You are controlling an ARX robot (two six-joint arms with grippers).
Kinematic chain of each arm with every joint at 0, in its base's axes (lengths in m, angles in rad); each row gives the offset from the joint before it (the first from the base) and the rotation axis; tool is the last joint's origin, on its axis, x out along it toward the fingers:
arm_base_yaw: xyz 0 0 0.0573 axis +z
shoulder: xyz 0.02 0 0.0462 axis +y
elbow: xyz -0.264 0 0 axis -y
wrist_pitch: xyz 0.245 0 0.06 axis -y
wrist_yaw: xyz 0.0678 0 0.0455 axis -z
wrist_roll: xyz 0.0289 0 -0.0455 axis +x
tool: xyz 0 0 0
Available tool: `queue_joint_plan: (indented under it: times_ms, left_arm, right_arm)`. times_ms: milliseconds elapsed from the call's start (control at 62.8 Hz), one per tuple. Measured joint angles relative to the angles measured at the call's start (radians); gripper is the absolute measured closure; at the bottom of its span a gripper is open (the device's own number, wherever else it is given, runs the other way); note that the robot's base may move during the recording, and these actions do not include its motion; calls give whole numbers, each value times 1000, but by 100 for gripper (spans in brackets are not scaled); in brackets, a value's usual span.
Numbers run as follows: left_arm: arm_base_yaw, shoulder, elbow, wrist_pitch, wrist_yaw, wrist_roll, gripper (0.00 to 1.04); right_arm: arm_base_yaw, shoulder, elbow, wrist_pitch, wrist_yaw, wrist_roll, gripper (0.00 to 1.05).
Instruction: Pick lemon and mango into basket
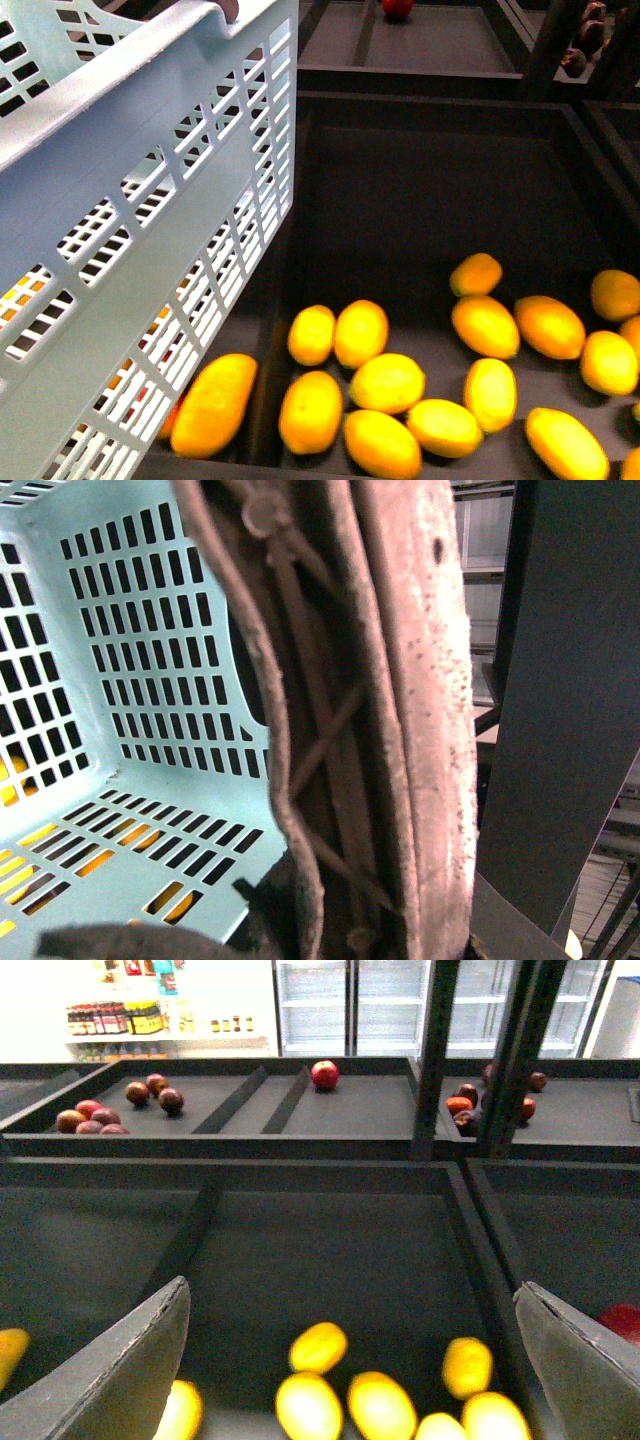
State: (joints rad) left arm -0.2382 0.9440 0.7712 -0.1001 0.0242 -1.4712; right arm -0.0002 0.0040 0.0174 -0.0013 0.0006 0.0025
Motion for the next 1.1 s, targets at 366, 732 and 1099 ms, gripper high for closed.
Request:
queue_joint_plan:
  times_ms: [366,732,1099]
  left_arm:
    - [5,101,105,-206,41,305,91]
    - [-160,594,391,-23,136,620,91]
    - [-349,692,485,21,254,520,92]
  right_arm:
    - [0,0,0,0,-7,0,9]
    - [0,0,0,0,-3,0,9]
    - [0,0,0,0,-1,0,9]
